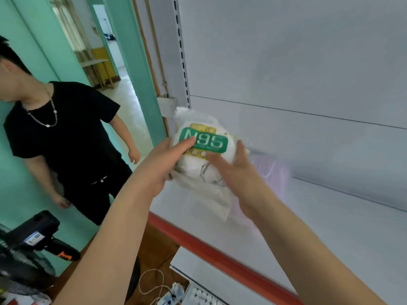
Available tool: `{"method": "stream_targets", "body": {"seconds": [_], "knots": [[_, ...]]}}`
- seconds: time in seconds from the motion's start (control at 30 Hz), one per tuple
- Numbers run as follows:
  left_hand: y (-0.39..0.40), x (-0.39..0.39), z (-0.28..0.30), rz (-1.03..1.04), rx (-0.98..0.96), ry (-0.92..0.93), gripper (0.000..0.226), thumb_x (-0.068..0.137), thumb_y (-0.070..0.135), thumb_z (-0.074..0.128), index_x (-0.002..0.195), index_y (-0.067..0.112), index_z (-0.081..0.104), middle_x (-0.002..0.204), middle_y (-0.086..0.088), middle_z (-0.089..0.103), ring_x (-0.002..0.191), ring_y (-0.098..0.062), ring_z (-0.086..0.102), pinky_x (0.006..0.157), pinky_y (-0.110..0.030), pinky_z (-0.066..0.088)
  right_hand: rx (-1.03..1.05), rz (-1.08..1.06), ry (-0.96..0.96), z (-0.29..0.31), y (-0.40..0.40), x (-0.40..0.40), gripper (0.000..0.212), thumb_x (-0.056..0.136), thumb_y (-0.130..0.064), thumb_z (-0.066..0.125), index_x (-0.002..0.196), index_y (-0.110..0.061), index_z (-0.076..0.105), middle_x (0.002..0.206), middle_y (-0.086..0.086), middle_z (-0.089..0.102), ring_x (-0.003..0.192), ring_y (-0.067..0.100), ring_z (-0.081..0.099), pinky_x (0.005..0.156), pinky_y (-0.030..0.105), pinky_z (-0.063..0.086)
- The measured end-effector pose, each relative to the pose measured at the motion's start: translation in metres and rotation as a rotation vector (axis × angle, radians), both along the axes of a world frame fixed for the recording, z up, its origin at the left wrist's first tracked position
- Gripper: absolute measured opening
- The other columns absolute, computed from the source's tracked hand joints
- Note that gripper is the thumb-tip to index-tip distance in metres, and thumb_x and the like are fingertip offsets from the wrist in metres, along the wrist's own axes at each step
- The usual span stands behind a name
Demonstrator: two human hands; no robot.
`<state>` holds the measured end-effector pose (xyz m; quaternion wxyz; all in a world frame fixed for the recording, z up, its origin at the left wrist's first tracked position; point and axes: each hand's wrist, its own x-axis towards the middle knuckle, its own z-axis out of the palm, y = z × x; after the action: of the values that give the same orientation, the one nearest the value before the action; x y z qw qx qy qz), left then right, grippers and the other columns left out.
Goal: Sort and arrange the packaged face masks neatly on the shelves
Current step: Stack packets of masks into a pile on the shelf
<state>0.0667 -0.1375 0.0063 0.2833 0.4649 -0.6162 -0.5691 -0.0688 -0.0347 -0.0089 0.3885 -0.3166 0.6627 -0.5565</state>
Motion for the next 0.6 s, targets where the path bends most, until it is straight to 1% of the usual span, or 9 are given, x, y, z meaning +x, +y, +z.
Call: {"method": "stream_targets", "body": {"seconds": [0.07, 0.1, 0.2, 0.3, 0.37, 0.43, 0.5, 0.53, 0.6], "knots": [[0.019, -0.038, 0.016, -0.074, -0.048, 0.052, 0.049, 0.080, 0.061, 0.070, 0.120, 0.034, 0.064, 0.110, 0.010, 0.077, 0.108, -0.018, 0.070, 0.099, -0.043, 0.050, -0.048, -0.122, 0.092, 0.019, 0.028, -0.030, 0.090, 0.077, -0.058, 0.070, 0.152, -0.037, 0.025, 0.133, -0.011, 0.057, 0.120, 0.014, 0.058, 0.105, 0.038, 0.047], [0.032, -0.061, 0.020, -0.128, -0.057, 0.067, 0.049, 0.081, 0.061, 0.069, 0.120, 0.033, 0.063, 0.111, 0.011, 0.076, 0.108, -0.015, 0.070, 0.099, -0.044, 0.051, -0.054, -0.206, 0.120, 0.022, 0.045, -0.049, 0.091, 0.072, -0.063, 0.070, 0.150, -0.040, 0.030, 0.134, -0.011, 0.058, 0.121, 0.016, 0.059, 0.106, 0.042, 0.046], [0.071, -0.129, 0.010, -0.326, -0.120, 0.002, 0.049, 0.086, 0.058, 0.066, 0.125, 0.028, 0.060, 0.118, 0.010, 0.072, 0.106, -0.011, 0.069, 0.095, -0.038, 0.054, -0.022, -0.395, 0.124, 0.019, 0.103, -0.100, 0.044, 0.084, -0.051, 0.068, 0.124, -0.039, 0.056, 0.116, -0.006, 0.069, 0.105, 0.018, 0.067, 0.097, 0.045, 0.053], [0.095, -0.164, -0.014, -0.548, -0.218, -0.167, 0.059, 0.098, 0.053, 0.056, 0.147, 0.023, 0.045, 0.138, 0.004, 0.062, 0.122, -0.014, 0.060, 0.095, -0.029, 0.045, 0.093, -0.547, 0.115, -0.007, 0.139, -0.135, 0.039, 0.089, -0.041, 0.068, 0.125, -0.030, 0.057, 0.114, -0.001, 0.068, 0.101, 0.022, 0.066, 0.091, 0.042, 0.053], [0.090, -0.164, -0.032, -0.514, -0.441, -0.327, 0.060, 0.100, 0.052, 0.051, 0.148, 0.015, 0.046, 0.143, -0.003, 0.058, 0.132, -0.022, 0.055, 0.100, -0.029, 0.042, 0.177, -0.599, 0.207, -0.027, 0.148, -0.146, 0.047, 0.089, -0.036, 0.070, 0.130, -0.023, 0.052, 0.115, 0.001, 0.064, 0.104, 0.025, 0.062, 0.090, 0.040, 0.050], [0.074, -0.152, -0.050, -0.332, -0.600, -0.448, 0.054, 0.099, 0.050, 0.053, 0.139, 0.014, 0.055, 0.139, -0.011, 0.060, 0.130, -0.031, 0.054, 0.105, -0.038, 0.044, 0.240, -0.580, 0.293, -0.044, 0.150, -0.150, 0.054, 0.090, -0.036, 0.069, 0.134, -0.017, 0.046, 0.112, 0.006, 0.059, 0.104, 0.029, 0.057, 0.087, 0.039, 0.045], [0.065, -0.138, -0.063, -0.222, -0.568, -0.621, 0.059, 0.097, 0.055, 0.052, 0.145, 0.021, 0.048, 0.142, -0.015, 0.050, 0.130, -0.039, 0.048, 0.107, -0.045, 0.043, 0.274, -0.542, 0.316, -0.051, 0.147, -0.147, 0.055, 0.091, -0.039, 0.066, 0.135, -0.015, 0.041, 0.107, 0.007, 0.055, 0.096, 0.026, 0.051, 0.080, 0.036, 0.040], [0.063, -0.132, -0.069, -0.239, -0.504, -0.691, 0.064, 0.096, 0.058, 0.051, 0.149, 0.025, 0.041, 0.145, -0.016, 0.043, 0.132, -0.042, 0.045, 0.109, -0.045, 0.041, 0.267, -0.533, 0.326, -0.052, 0.144, -0.147, 0.056, 0.092, -0.039, 0.065, 0.135, -0.015, 0.040, 0.106, 0.007, 0.056, 0.094, 0.026, 0.050, 0.079, 0.035, 0.039], [0.066, -0.129, -0.078, -0.342, -0.389, -0.685, 0.069, 0.095, 0.059, 0.053, 0.155, 0.031, 0.032, 0.149, -0.017, 0.036, 0.134, -0.042, 0.044, 0.112, -0.045, 0.039, 0.246, -0.519, 0.332, -0.053, 0.135, -0.146, 0.057, 0.091, -0.041, 0.066, 0.135, -0.016, 0.041, 0.106, 0.005, 0.056, 0.096, 0.027, 0.052, 0.080, 0.035, 0.041]]}}
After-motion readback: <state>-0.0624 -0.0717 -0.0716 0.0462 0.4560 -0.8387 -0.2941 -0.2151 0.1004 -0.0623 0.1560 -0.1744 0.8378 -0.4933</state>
